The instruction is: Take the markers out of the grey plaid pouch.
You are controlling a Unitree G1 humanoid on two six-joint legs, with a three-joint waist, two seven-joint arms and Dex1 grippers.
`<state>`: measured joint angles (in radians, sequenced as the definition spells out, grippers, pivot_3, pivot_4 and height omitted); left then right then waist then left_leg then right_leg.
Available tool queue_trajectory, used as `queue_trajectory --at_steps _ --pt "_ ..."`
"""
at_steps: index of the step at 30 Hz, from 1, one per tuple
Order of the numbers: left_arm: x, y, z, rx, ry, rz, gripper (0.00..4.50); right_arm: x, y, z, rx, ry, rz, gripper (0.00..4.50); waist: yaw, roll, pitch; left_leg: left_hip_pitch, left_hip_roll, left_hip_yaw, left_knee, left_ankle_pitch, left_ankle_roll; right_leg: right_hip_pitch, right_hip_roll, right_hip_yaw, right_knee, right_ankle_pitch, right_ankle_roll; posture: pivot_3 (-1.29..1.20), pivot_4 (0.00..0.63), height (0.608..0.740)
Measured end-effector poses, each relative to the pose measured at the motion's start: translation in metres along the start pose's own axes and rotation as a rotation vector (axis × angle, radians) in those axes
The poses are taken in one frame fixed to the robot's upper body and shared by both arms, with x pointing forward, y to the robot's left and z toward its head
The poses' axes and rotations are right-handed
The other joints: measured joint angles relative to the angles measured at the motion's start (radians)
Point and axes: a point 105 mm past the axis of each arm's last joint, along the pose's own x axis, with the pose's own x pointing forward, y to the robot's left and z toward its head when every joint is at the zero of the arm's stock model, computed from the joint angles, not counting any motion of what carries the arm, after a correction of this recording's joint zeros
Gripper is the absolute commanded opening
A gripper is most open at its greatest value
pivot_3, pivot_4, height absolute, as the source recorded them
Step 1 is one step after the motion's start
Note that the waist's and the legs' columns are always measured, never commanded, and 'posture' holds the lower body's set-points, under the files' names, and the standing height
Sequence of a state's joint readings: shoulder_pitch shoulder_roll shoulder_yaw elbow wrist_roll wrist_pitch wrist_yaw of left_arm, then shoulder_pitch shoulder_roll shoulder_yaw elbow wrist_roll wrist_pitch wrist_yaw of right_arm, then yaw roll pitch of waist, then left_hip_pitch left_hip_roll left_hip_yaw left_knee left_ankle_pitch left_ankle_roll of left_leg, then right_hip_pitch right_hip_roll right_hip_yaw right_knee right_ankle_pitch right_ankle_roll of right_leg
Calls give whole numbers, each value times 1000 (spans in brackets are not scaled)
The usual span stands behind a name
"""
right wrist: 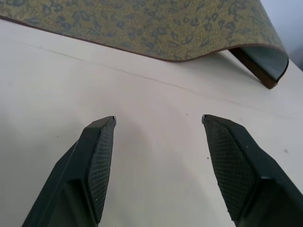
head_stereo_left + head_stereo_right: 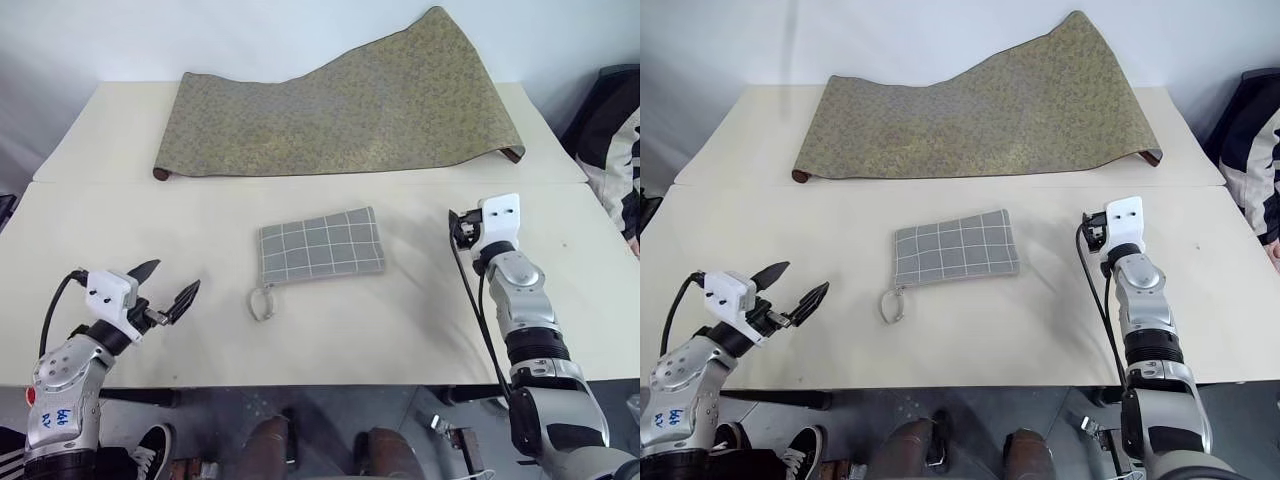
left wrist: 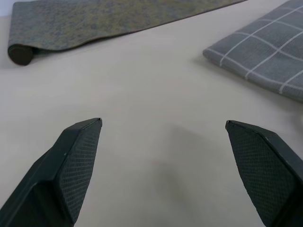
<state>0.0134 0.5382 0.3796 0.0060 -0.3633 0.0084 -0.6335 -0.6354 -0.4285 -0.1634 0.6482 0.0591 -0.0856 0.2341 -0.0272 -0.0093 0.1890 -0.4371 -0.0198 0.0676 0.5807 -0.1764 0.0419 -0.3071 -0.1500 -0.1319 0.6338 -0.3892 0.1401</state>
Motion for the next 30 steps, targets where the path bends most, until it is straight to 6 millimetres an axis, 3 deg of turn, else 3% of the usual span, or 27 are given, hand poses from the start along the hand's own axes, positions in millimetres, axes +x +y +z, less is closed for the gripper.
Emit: queue_trajectory --at_steps 6,13,16,23,25,30 --pt "1 0 3 25 -13 -5 4446 -2 3 2 -15 -9 16 3059 0 0 0 0 0 0 0 0 0 0 0 0 0 0 0 0 150 740" --pt "8 1 13 14 -57 -16 4446 -1 18 24 -51 -75 87 3059 0 0 0 0 0 0 0 0 0 0 0 0 0 0 0 0 150 740" --pt "8 -2 11 49 -48 -26 4500 -5 33 32 -52 -100 179 2415 0 0 0 0 0 0 0 0 0 0 0 0 0 0 0 0 150 740" --pt "21 -7 18 281 -87 -92 4500 -24 123 66 -113 -212 556 20 0 0 0 0 0 0 -1 0 0 -2 0 0 1 0 0 0 150 740" --pt "26 -5 18 356 -84 -113 4500 -26 140 67 -84 -216 586 20 2 0 0 0 0 0 -1 0 0 -2 0 0 1 0 0 0 150 740" --pt "44 -10 17 516 -77 -216 4500 -25 164 38 -270 -145 631 20 10 0 0 -1 -2 0 -1 0 0 -3 0 2 2 0 0 0 150 740"
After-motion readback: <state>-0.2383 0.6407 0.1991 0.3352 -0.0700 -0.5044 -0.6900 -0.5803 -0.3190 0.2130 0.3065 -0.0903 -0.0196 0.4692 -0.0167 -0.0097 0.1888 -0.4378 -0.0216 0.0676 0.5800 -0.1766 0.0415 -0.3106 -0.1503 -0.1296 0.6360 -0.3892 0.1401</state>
